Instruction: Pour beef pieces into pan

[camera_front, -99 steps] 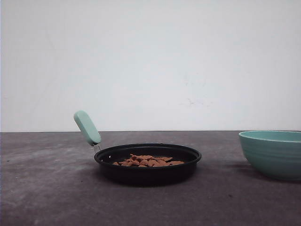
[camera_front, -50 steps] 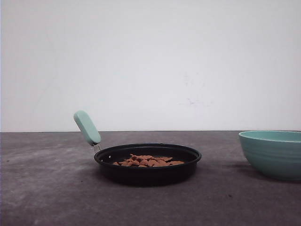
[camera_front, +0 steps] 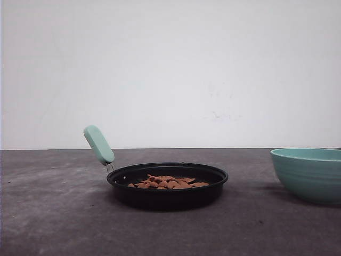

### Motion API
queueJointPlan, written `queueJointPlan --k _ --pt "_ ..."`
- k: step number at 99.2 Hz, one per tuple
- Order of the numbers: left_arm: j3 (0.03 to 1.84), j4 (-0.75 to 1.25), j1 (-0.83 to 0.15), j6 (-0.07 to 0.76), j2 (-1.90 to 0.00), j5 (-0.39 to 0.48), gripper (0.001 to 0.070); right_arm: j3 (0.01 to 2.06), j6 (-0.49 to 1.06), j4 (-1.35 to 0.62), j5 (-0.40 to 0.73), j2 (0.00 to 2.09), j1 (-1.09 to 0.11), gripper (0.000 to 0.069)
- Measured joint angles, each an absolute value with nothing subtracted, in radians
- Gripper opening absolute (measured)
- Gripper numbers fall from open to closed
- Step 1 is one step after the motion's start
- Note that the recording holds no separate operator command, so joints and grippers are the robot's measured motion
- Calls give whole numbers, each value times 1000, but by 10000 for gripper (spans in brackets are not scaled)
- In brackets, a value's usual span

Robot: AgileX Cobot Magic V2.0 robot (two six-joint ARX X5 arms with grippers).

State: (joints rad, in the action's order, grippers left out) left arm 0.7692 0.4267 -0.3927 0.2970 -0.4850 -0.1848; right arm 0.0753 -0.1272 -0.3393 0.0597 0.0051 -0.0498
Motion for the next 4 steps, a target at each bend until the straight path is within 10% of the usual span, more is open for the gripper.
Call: queueJointPlan --k 4 --pt "769 448 -369 269 -460 -183 14 75 -127 -340 60 5 -50 10"
